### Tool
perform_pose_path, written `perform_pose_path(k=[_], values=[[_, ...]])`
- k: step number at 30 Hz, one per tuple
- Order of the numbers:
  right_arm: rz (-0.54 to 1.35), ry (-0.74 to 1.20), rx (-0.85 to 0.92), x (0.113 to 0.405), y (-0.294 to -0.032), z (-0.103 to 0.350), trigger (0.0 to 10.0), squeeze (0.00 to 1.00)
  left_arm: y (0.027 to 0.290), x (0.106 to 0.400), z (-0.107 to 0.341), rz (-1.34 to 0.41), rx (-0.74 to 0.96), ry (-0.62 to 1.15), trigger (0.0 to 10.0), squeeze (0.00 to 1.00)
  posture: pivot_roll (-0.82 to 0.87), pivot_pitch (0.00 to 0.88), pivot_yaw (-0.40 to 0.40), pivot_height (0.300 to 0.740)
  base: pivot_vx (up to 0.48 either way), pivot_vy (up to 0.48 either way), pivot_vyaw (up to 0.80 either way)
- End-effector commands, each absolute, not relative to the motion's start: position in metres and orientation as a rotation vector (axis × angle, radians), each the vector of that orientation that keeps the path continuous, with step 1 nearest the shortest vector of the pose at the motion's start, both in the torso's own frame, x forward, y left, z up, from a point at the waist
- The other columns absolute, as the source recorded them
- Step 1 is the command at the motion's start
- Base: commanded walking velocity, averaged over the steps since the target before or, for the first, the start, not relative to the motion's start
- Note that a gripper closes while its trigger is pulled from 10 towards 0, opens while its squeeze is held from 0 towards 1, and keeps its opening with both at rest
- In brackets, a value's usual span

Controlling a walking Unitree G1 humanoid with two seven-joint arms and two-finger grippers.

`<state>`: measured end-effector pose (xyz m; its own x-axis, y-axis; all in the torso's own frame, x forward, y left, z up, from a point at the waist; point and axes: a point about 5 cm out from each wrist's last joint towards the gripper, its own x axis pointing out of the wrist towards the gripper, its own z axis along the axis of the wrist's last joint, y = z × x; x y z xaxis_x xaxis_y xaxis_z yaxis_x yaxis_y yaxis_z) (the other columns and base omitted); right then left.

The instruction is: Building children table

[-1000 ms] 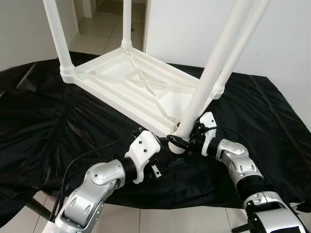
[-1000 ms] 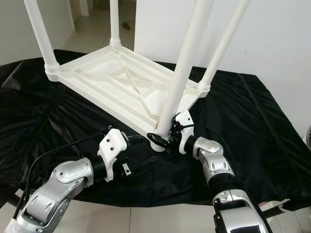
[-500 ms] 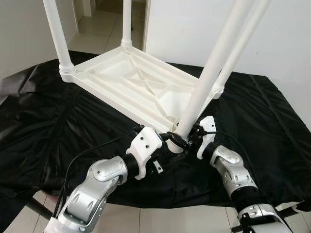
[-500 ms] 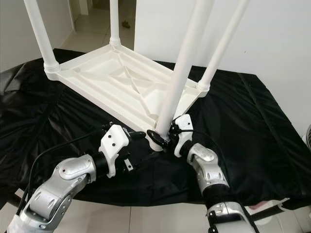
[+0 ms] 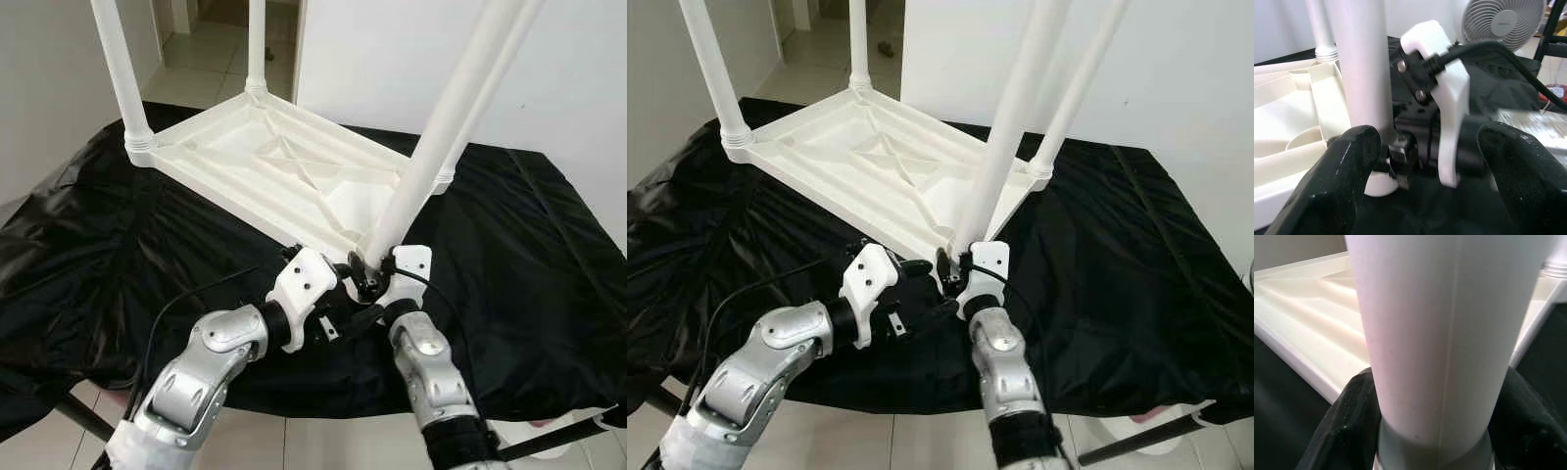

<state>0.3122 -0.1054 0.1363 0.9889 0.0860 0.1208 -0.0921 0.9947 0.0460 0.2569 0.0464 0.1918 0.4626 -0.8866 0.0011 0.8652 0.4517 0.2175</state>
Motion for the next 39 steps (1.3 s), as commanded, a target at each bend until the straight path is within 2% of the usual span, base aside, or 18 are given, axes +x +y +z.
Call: perform_pose_path(k=[1, 6, 7, 11, 12, 13, 14, 36, 37, 39], values=[[0.085, -0.091, 0.044, 0.309, -0.108, 0.131, 0.0, 0.0, 0.042, 0.255, 0.192, -1.103, 0.2, -0.13, 10.0, 0.0, 0.0, 0.098, -0.091, 0.74, 0.0, 0.0, 0.0], [0.104, -0.096, 0.054, 0.308, -0.107, 0.133, 0.0, 0.0, 0.042, 0.255, 0.192, -1.103, 0.199, -0.131, 10.0, 0.0, 0.0, 0.098, -0.091, 0.74, 0.0, 0.0, 0.0], [0.154, -0.086, 0.042, 0.301, -0.103, 0.133, 10.0, 0.0, 0.043, 0.254, 0.191, -1.102, 0.197, -0.128, 10.0, 0.0, 0.01, 0.1, -0.093, 0.74, 0.0, 0.0, 0.0], [0.172, -0.098, 0.032, 0.3, -0.102, 0.134, 10.0, 0.0, 0.043, 0.255, 0.191, -1.101, 0.197, -0.128, 10.0, 0.0, 0.01, 0.1, -0.094, 0.74, 0.0, 0.0, 0.0], [0.176, -0.096, 0.039, 0.298, -0.1, 0.135, 10.0, 0.89, 0.043, 0.255, 0.191, -1.1, 0.197, -0.129, 10.0, 0.0, 0.01, 0.099, -0.095, 0.74, 0.0, 0.0, 0.0], [0.176, -0.096, 0.039, 0.298, -0.1, 0.135, 10.0, 0.89, 0.043, 0.255, 0.191, -1.1, 0.197, -0.129, 10.0, 0.0, 0.01, 0.099, -0.095, 0.74, 0.0, 0.0, 0.0], [0.191, -0.106, 0.044, 0.297, -0.1, 0.138, 10.0, 1.0, 0.042, 0.256, 0.191, -1.098, 0.198, -0.131, 10.0, 0.0, 0.01, 0.096, -0.095, 0.74, 0.0, 0.0, 0.0], [0.178, -0.104, 0.0, 0.292, -0.11, 0.14, 10.0, 1.0, 0.04, 0.258, 0.191, -1.102, 0.207, -0.147, 10.0, 0.0, 0.01, 0.074, -0.102, 0.74, 0.0, 0.0, 0.0], [0.202, -0.119, -0.011, 0.288, -0.112, 0.141, 10.0, 0.0, 0.04, 0.258, 0.191, -1.099, 0.208, -0.149, 10.0, 0.0, 0.01, 0.074, -0.102, 0.74, 0.0, 0.0, 0.0], [0.233, -0.146, -0.027, 0.282, -0.115, 0.143, 10.0, 0.0, 0.041, 0.259, 0.192, -1.096, 0.212, -0.152, 10.0, 0.0, 0.0, 0.072, -0.102, 0.74, 0.0, 0.0, 0.0]])
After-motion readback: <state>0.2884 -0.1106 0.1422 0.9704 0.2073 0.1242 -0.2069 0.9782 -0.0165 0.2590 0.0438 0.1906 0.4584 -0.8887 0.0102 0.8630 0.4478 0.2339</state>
